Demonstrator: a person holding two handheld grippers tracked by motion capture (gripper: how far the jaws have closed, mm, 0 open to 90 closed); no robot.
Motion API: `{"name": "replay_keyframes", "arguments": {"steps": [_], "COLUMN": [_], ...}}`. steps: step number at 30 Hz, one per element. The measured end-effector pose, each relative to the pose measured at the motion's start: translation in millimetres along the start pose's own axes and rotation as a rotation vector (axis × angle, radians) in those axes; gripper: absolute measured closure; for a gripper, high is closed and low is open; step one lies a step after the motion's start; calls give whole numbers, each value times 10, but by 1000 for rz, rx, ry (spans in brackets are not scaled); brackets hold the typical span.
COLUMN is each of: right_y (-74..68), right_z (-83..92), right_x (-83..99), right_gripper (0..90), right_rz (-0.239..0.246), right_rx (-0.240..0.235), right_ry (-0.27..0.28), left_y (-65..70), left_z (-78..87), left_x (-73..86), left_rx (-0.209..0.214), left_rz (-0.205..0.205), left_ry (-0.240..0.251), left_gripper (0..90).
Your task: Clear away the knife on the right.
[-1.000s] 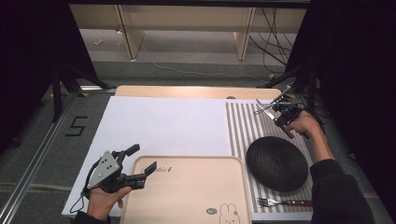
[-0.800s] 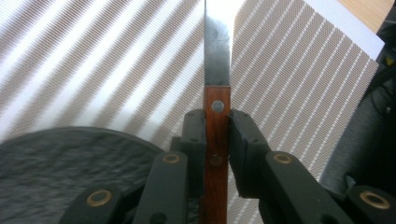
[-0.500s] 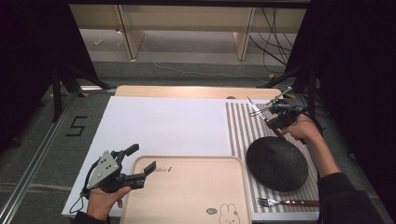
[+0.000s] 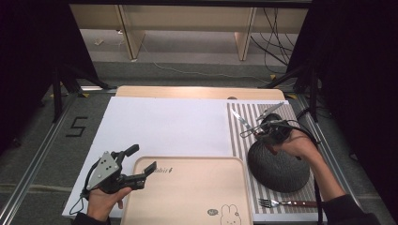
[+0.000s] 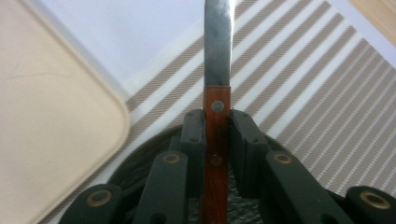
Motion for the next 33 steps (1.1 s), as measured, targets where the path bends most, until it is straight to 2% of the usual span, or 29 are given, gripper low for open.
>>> {"name": "replay_keyframes", "arguments": {"steps": [11,17,19,33], "right_y": [-524,-818,-919,-1307], "right_z": [50,131,132,168], "right_x": [22,18,31,129], "right_gripper": [775,776,776,776], "right_rz": [81,112,136,165], "right_rx": [-53,-108,-112,-152], "right_ry": [28,71,78,72], "left_y": [-1,1,4,19], "left_z": [6,9,9,28], "left_x": [-11,-18,-20,-49], "left_rx": [-2,-2,-1,0], "left_rz": [0,-2,-3,-16], "left_ry": [6,11,11,19], "left_gripper": [168,168,168,167]}}
Point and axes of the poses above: each handheld gripper's, and its own axes: z roughly backward along the jaws, x roughly out of its underside, y roughly to its right, the point moved 8 cm from there along -z, roughly forward along the jaws, and after that the axes turned 5 degrees about x, right-handed, at the moved point
